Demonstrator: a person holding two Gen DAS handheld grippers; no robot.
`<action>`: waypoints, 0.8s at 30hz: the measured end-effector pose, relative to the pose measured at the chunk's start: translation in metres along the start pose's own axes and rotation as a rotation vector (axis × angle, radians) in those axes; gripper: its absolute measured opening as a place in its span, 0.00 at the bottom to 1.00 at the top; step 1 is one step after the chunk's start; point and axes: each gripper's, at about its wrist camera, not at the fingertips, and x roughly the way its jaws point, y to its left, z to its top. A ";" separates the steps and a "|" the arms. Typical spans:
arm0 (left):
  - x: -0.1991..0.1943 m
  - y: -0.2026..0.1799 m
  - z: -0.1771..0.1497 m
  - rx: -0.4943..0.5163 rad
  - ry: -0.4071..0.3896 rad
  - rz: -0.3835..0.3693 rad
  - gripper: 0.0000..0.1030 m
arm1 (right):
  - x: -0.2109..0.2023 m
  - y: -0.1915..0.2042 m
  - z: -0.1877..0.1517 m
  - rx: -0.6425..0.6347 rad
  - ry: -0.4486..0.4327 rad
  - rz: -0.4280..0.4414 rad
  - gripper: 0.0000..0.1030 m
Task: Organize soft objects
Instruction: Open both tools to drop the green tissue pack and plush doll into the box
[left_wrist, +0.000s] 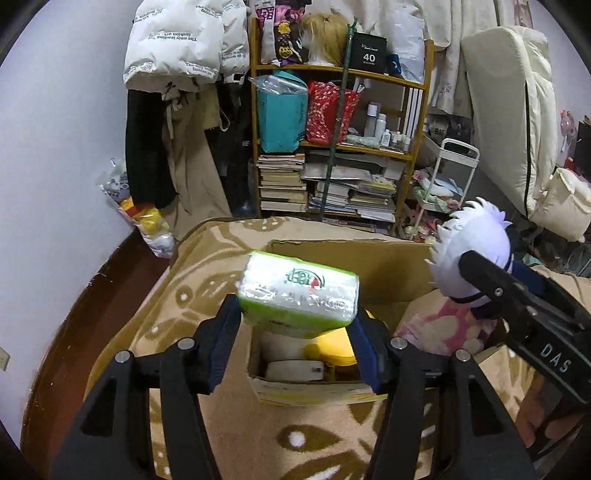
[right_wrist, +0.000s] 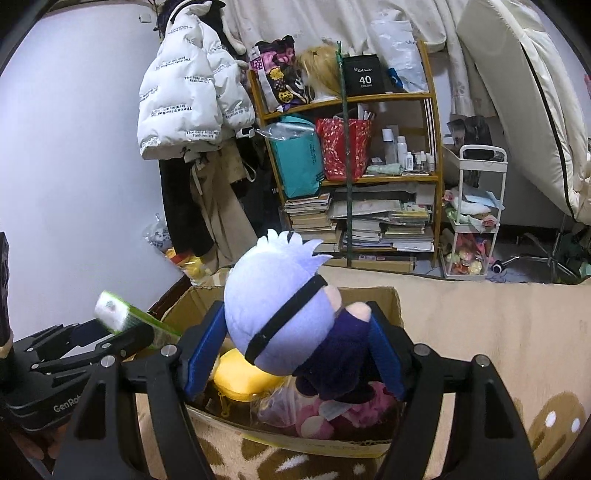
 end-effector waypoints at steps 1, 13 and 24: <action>0.000 -0.002 -0.001 0.009 -0.004 0.002 0.58 | 0.000 0.000 0.000 0.001 0.000 0.002 0.77; -0.005 -0.007 -0.002 0.035 -0.023 0.040 0.75 | 0.000 0.007 -0.004 -0.004 0.017 0.044 0.80; -0.018 0.008 -0.008 0.020 -0.048 0.115 0.85 | -0.014 0.010 -0.003 -0.004 -0.018 0.015 0.90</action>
